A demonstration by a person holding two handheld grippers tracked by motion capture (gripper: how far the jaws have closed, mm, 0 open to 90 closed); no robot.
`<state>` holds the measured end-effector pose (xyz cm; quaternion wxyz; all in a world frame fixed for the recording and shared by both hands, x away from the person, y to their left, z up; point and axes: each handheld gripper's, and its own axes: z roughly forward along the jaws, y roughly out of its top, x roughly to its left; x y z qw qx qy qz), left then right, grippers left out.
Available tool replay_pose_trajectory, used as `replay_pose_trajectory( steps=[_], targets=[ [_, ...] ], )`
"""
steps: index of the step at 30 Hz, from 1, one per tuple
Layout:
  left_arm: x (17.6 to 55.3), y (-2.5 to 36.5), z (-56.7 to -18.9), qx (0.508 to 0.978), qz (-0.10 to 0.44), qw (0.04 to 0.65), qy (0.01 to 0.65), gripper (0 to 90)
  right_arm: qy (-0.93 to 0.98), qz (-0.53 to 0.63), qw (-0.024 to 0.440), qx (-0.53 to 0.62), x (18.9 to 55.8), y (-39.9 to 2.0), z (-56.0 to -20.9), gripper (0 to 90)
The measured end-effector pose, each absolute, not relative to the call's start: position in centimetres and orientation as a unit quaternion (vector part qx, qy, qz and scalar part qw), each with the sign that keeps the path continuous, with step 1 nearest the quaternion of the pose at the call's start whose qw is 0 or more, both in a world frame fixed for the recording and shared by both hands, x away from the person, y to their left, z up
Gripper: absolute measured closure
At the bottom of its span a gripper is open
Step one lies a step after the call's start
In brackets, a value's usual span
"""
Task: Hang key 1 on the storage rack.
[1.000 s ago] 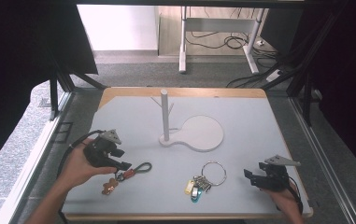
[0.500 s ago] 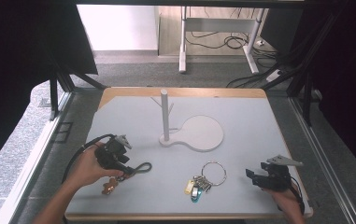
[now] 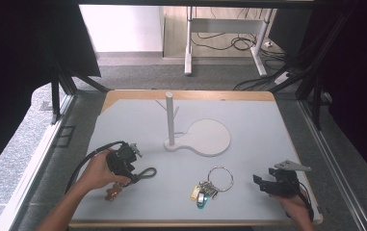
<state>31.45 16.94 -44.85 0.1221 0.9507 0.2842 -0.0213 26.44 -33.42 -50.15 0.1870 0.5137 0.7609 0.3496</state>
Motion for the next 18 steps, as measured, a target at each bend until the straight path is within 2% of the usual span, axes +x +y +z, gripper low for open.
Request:
replay_pose_trajectory(
  steps=[18],
  targets=[
    [32.1, 15.7, -47.1, 0.959, -0.023, 0.059, 0.275, 54.9, 0.768, 0.342, 0.182, 0.511, 26.5, -33.3, -50.3, 27.2]
  ],
)
